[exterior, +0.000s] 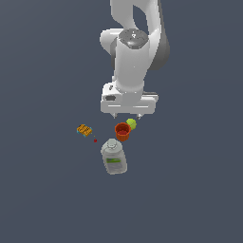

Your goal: Pick up a designated object from a clutter of objects.

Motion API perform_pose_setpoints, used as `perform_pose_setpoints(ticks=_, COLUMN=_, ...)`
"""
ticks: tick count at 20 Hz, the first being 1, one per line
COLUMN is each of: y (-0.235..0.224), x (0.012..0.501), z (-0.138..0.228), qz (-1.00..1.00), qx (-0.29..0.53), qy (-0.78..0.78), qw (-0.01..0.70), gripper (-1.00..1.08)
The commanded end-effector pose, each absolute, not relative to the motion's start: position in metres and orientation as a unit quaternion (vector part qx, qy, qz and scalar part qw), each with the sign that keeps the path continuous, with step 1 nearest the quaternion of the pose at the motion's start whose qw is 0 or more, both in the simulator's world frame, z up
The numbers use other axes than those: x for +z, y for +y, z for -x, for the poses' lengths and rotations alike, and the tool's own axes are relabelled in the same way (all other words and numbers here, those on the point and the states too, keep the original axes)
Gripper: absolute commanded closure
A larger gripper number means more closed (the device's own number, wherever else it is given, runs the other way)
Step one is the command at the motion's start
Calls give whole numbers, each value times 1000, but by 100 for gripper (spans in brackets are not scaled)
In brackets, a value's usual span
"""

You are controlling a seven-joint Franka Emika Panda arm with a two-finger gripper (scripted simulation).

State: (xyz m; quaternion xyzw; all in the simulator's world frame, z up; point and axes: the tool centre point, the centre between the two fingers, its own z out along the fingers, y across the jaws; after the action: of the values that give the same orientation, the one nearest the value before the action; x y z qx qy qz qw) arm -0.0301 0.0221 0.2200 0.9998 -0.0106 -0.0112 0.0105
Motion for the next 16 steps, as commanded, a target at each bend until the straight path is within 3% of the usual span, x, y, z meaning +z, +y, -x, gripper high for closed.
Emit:
perform_pose_setpoints(ticks=1, y=27, x=200, z=40, qz=-1000, qx=-10, qy=-18, qw=9, gripper=-92)
perform_pose_setpoints(ticks=16, y=50, x=109, z=112, qz=-998, qx=-2, qy=-56, qw=2, gripper=-92)
